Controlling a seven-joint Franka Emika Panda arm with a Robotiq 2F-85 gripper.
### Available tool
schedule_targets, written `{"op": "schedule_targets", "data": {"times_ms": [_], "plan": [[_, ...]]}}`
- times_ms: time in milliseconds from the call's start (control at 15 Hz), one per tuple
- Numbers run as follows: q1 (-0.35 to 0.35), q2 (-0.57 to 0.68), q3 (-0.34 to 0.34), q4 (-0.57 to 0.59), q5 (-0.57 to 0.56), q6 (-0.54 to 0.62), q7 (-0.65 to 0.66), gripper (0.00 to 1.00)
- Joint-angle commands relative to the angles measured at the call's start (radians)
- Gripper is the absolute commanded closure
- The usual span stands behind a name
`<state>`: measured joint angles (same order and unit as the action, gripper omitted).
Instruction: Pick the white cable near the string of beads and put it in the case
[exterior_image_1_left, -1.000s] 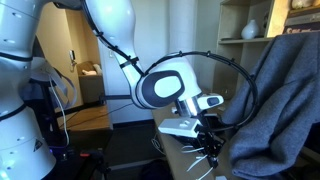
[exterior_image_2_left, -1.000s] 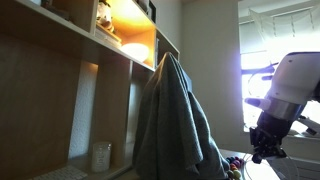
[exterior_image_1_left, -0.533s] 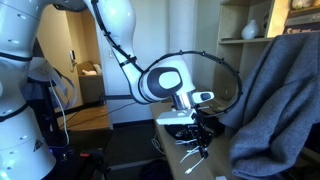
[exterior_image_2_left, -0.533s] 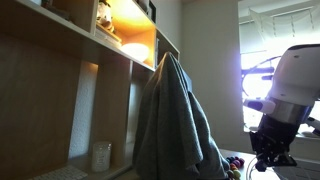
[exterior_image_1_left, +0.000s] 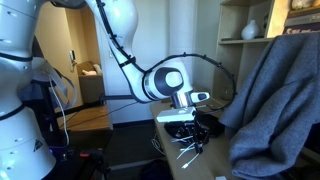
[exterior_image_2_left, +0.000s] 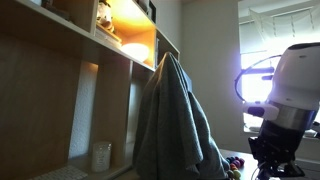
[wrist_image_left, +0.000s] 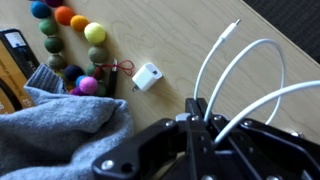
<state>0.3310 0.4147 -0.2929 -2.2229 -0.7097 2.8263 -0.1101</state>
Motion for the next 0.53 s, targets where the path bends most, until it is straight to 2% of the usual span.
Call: {"op": "schedule_targets", "data": {"times_ms": [0,133,467], "plan": [[-0.026,0.000,0.025,0.002,0.000,0.000,-0.001,0.97],[-0.057,-0.001,0.052,0.004,-0.001,0.000,-0.002,0.97],[-0.061,-0.003,0.055,0.004,-0.002,0.000,-0.002,0.97]]}}
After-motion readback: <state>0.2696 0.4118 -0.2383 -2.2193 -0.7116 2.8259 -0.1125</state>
